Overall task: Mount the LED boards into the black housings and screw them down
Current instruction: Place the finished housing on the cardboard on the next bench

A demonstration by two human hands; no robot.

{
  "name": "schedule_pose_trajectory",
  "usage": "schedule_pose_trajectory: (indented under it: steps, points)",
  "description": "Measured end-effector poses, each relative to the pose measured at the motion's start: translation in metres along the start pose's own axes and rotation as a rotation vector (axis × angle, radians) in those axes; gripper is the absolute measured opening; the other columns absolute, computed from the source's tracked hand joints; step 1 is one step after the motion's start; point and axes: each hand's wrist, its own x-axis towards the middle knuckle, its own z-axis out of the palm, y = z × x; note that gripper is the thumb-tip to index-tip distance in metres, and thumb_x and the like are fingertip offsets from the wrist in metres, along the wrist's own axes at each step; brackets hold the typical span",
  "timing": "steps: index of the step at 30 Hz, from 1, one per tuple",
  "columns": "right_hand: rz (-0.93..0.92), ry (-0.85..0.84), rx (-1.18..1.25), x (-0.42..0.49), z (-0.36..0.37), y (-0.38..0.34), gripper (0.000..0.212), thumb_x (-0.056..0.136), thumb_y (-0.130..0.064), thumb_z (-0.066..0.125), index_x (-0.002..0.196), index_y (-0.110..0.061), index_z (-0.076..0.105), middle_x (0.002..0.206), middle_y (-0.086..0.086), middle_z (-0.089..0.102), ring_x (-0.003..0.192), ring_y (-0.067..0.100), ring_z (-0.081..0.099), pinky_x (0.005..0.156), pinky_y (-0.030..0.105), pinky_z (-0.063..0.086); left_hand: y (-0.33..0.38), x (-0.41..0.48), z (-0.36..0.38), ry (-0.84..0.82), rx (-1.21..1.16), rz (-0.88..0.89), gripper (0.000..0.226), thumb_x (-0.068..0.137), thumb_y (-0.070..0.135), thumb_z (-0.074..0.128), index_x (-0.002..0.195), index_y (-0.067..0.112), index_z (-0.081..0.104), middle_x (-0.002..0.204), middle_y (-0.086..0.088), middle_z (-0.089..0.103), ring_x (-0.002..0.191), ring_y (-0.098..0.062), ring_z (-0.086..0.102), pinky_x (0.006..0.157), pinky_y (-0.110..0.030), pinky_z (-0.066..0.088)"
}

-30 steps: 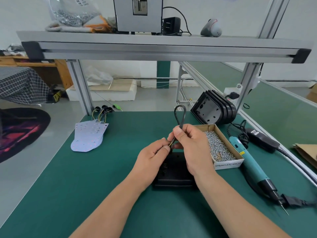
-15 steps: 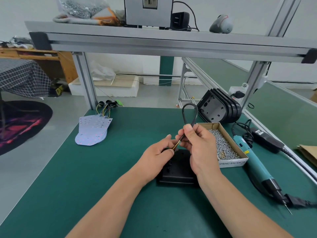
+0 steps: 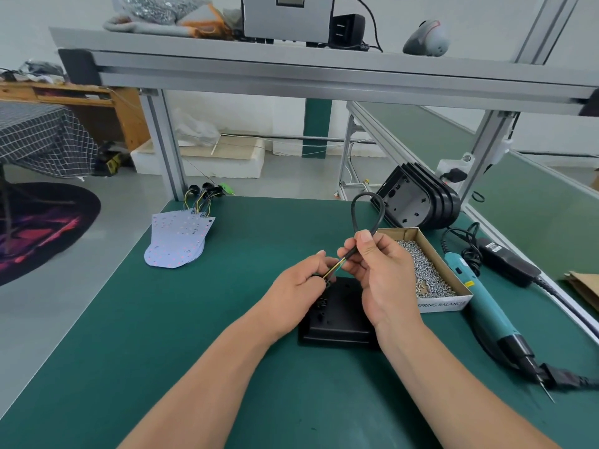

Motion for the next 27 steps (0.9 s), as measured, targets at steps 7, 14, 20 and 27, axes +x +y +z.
schedule_pose_trajectory:
  steps: [7,14,20,27]
  points:
    - [-0.005,0.009,0.043,0.004,-0.005,-0.004,0.030,0.105,-0.019,0.063,0.076,-0.016,0.068,0.085,0.008,0.072,0.078,0.020,0.068,0.061,0.025,0.057,0.004,-0.007,-0.007,0.035,-0.207,-0.036,0.038,0.096,0.028,0.049,0.116,0.040,0.080,0.136,0.023,0.069,0.141,0.008,0.047,0.121,-0.022,0.030]
    - [-0.029,-0.066,0.015,0.005,-0.005,-0.002,0.019,0.105,-0.019,0.063,0.089,-0.010,0.065,0.088,0.012,0.072,0.076,0.023,0.068,0.060,0.027,0.057,0.009,-0.010,-0.007,0.026,-0.198,-0.022,0.034,0.095,0.029,0.064,0.126,0.026,0.077,0.138,0.016,0.069,0.143,0.001,0.050,0.125,-0.033,0.034]
    - [-0.057,-0.191,-0.124,0.003,-0.007,0.001,0.009,0.098,-0.004,0.069,0.105,-0.009,0.072,0.086,0.011,0.072,0.081,0.024,0.067,0.067,0.028,0.057,0.007,-0.011,-0.009,0.016,-0.152,0.017,0.024,0.106,0.008,0.062,0.123,0.018,0.077,0.135,0.011,0.073,0.138,-0.004,0.057,0.123,-0.035,0.038]
    - [-0.144,-0.117,-0.163,0.004,-0.004,0.007,0.004,0.091,-0.013,0.068,0.095,-0.012,0.068,0.079,0.013,0.072,0.073,0.028,0.066,0.065,0.032,0.056,0.006,-0.009,-0.007,-0.041,-0.114,0.038,0.014,0.099,0.022,0.063,0.087,0.024,0.070,0.137,-0.001,0.072,0.151,-0.012,0.044,0.125,-0.042,0.032]
